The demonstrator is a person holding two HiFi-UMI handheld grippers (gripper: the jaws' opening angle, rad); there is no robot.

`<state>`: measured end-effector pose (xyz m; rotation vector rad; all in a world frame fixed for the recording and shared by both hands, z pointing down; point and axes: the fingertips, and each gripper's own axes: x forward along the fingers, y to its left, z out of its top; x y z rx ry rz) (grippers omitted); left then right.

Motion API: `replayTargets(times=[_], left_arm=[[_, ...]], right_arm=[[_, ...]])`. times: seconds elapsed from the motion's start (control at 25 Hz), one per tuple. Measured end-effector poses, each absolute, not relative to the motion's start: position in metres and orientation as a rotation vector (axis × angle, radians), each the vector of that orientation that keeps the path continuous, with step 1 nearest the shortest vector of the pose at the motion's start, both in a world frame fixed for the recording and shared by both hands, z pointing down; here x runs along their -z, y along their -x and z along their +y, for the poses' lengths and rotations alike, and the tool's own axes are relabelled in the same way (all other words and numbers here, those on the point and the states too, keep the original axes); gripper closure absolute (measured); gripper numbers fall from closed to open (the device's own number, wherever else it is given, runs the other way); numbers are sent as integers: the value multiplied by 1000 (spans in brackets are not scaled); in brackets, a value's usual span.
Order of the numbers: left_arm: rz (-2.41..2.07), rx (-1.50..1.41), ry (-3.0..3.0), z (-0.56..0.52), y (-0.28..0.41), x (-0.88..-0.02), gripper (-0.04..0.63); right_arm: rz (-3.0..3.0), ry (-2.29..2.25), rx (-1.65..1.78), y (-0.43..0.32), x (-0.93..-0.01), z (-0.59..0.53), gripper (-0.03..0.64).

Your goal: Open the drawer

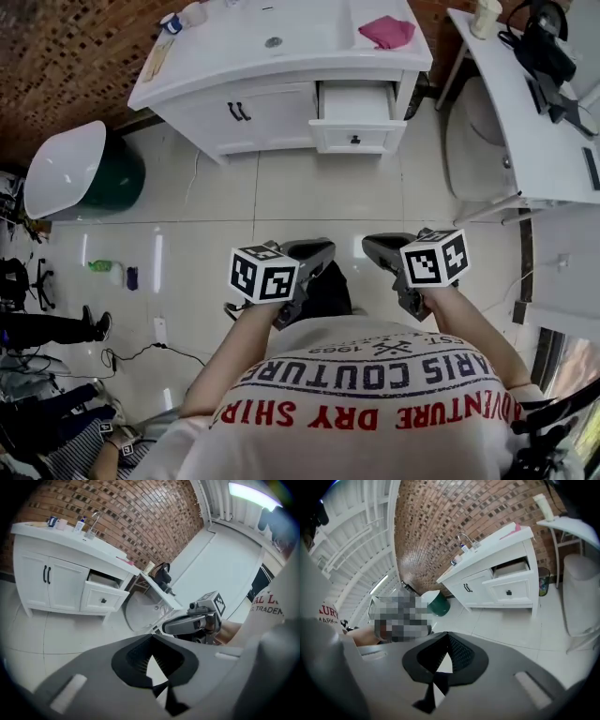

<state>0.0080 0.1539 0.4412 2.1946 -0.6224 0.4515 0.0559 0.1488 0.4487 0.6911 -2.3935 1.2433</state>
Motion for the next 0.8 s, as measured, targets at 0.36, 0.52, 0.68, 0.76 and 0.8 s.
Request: replayTargets(times=[0.36, 0.52, 0.68, 0.76, 0.8], left_arm=[[-630, -561, -2271, 210, -42, -392, 612], [-598, -591, -2279, 219, -51, -389, 611], [-571, -607, -2285, 225, -49, -386, 611], [-564, -614, -2280, 225, -44, -386, 611], [-562, -613, -2280, 226, -41, -386, 612]], right_arm=[[-2414, -661, -1139, -91, -405, 213, 611], [-2408, -685, -1118, -94, -402, 220, 611], [-2396, -687, -1117, -88, -399, 225, 611], [-2391, -700, -1108, -85, -397, 224, 611], [-2386, -705, -1104, -84, -397, 224, 611]])
